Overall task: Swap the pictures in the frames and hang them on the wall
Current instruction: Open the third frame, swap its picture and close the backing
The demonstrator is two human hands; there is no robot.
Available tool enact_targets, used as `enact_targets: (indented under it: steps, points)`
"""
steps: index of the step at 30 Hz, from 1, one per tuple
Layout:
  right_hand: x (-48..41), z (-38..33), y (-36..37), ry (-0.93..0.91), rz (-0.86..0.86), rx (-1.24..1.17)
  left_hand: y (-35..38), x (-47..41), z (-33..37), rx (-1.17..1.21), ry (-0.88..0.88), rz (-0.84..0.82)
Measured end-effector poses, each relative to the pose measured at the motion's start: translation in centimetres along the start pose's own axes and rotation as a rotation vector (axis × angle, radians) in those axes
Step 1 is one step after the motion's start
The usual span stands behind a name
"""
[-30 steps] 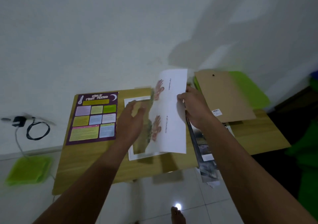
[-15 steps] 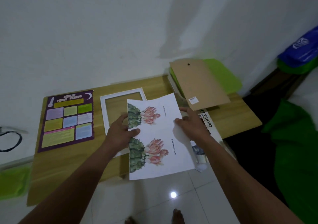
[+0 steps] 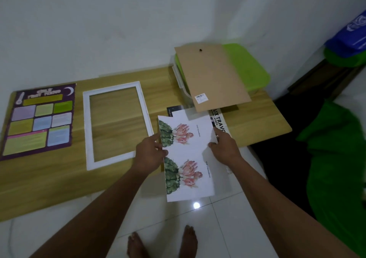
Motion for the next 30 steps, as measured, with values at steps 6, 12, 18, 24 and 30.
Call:
enact_targets:
  steps: [6, 12, 18, 24, 30]
  points:
    - [-3.1, 1.4, -1.3, -0.024, 0.102, 0.134, 3.3, -1.4, 2.2, -0.209, 0.113, 0.11]
    - [-3.7, 1.9, -1.9, -0.152, 0.068, 0.372, 5.2, -2.0, 2.7, -0.713, 0.326, 0.141]
    - [-4.0, 2.4, -2.0, -0.256, -0.047, 0.555, 6.5, -2.5, 2.4, -0.97, 0.422, 0.053]
    - [-3.6, 1.3, -2.4, -0.284, -0.071, 0.584, 5.9, -2.4, 2.8, -0.931, 0.433, 0.051]
    - [-3.0, -4.9, 0.0, -0.412, -0.117, 0.563, -0.4, -1.3, 2.8, -0.725, 0.317, 0.189]
Point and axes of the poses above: each hand's wrist, its own x-axis away from the middle knuckle, its own y-axis out of the palm, z = x × y, the point moved 2 cm from there along -x, towards the middle knuckle, and after that the axes turned 1 degree about -x, right-handed, at the moved point
